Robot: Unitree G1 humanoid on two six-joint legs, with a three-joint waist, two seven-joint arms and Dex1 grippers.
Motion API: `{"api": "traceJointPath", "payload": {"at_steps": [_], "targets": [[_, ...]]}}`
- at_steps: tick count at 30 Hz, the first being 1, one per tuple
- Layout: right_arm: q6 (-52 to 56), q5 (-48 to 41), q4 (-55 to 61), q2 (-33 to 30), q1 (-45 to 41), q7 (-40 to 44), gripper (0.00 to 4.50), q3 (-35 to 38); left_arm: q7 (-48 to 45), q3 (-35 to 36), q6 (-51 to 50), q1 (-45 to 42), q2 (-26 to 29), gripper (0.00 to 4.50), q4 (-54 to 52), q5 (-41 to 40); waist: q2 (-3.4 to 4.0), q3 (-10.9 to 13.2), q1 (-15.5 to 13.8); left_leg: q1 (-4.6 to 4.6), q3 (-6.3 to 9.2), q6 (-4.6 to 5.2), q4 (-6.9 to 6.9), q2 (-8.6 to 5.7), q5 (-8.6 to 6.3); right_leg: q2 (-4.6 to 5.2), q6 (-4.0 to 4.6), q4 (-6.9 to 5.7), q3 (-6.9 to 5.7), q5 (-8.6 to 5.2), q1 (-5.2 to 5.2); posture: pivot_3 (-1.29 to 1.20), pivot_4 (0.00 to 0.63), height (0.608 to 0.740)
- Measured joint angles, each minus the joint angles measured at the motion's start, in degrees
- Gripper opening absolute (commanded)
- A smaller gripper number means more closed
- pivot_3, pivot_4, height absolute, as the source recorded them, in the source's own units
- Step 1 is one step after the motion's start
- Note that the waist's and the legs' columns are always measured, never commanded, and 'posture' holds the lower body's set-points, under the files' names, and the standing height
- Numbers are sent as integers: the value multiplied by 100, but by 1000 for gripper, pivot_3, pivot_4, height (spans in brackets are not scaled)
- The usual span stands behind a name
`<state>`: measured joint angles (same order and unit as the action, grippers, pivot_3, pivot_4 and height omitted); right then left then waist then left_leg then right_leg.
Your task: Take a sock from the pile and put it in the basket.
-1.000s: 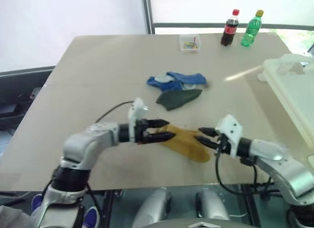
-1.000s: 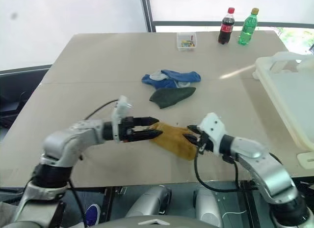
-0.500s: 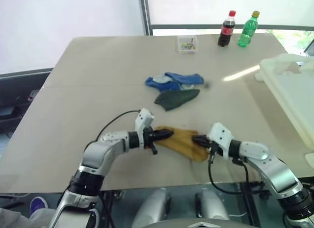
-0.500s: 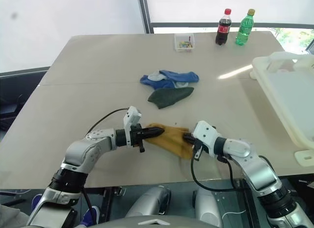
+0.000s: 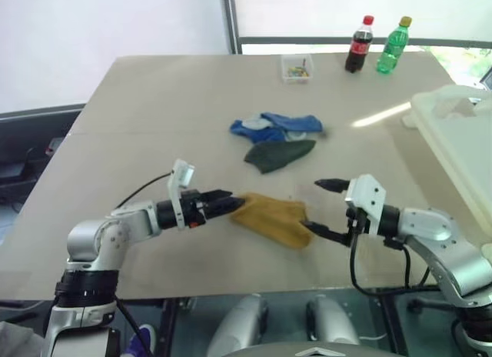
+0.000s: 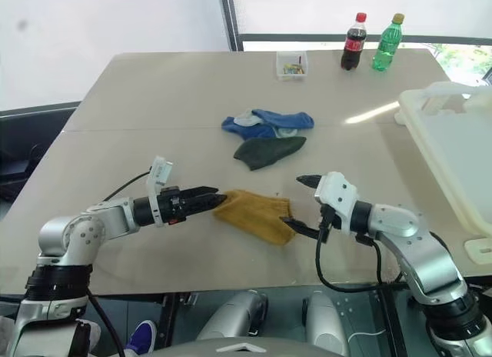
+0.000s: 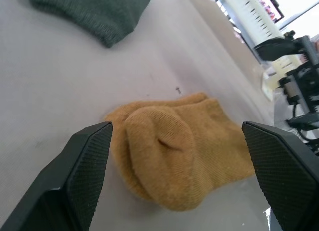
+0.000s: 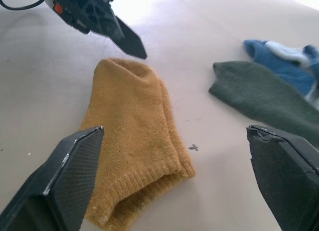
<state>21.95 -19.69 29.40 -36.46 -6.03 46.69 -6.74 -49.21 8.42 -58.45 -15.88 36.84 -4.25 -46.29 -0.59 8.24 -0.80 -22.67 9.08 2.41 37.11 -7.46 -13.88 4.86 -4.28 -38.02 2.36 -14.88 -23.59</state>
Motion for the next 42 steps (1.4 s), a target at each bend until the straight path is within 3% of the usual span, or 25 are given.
{"api": "traceJointPath", "payload": {"at_steps": [3,6,12,13,14,19,27,34,42], "targets": [[-146,74,118,-51,276,30,4476,-30,63,-111,-46,-4,3,4212,76,121,0,0,10,0,-2,0,0,0,0,0,0,0,2,0,0,0,150,740],[-288,208,112,155,235,-37,3643,-208,78,-144,-268,-113,-5,4438,163,106,0,0,30,3,-4,0,1,2,0,-2,0,-4,2,0,0,0,150,740],[-647,597,-544,359,-169,134,892,-817,13,-222,-364,-231,3,4438,247,120,0,0,18,4,-6,0,2,1,0,-1,0,-3,3,0,1,0,150,740],[-706,639,-783,484,-239,184,273,-926,-24,-225,-364,-236,25,4438,258,132,0,0,18,4,-5,0,1,1,0,-1,0,-4,3,0,0,0,150,740],[-717,652,-837,520,-248,188,121,-962,-35,-229,-364,-236,35,4438,258,137,0,1,18,4,-4,0,1,1,0,-1,0,-4,2,0,-1,0,150,740],[-1165,1058,-1690,591,-359,327,121,-1319,-194,-310,-323,-221,208,4438,266,251,1,1,28,4,-6,-1,1,1,0,-3,1,-4,4,0,0,0,150,740],[-1624,1253,-1884,580,-337,414,121,-1346,-433,-401,-67,-110,372,4438,295,361,5,-5,42,15,-8,-1,-2,2,0,-4,1,-6,9,0,3,0,150,740],[-1713,1261,-1934,583,-337,470,121,-1314,-624,-573,-819,-468,-98,4438,508,-78,7,-6,15,11,-6,-1,1,1,0,-6,0,-6,5,0,2,0,150,740],[-1738,1289,-1944,583,-340,506,121,-1307,-1037,-479,-882,-723,-38,4438,709,-244,7,-6,33,10,-6,-1,1,2,0,-7,1,-5,7,0,2,0,150,740]]}}
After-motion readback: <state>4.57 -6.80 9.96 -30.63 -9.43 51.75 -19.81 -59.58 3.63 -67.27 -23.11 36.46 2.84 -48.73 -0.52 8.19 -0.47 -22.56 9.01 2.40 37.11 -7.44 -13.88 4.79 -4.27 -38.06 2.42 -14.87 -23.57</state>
